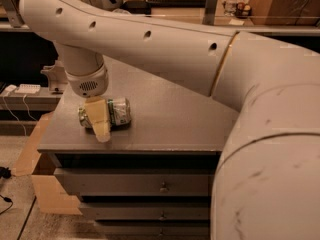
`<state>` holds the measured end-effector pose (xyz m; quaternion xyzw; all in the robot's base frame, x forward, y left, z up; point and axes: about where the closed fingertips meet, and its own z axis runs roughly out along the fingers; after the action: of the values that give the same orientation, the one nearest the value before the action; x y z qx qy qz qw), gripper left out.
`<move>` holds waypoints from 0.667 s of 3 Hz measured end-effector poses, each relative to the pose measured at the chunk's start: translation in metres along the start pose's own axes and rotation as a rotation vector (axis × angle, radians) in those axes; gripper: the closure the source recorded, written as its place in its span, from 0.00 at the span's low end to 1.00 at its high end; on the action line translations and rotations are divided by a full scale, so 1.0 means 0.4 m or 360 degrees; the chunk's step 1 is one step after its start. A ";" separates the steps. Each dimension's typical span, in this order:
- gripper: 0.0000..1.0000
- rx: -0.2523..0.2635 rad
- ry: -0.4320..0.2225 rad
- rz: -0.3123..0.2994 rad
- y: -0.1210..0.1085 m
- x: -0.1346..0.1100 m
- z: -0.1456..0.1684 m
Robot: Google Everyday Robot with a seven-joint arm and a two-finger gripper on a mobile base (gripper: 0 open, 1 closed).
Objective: Place 7up can upright
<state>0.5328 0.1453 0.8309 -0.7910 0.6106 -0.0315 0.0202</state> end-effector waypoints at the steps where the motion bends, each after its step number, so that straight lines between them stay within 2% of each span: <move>1: 0.08 -0.0025 0.0003 -0.0008 0.005 0.001 0.013; 2: 0.25 -0.0046 0.0002 -0.0024 0.004 -0.002 0.025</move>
Offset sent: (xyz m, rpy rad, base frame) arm -0.0038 -0.0035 -0.0137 -0.0357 0.0569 0.0255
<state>0.5319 0.1458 0.8207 -0.7959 0.6050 -0.0233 0.0082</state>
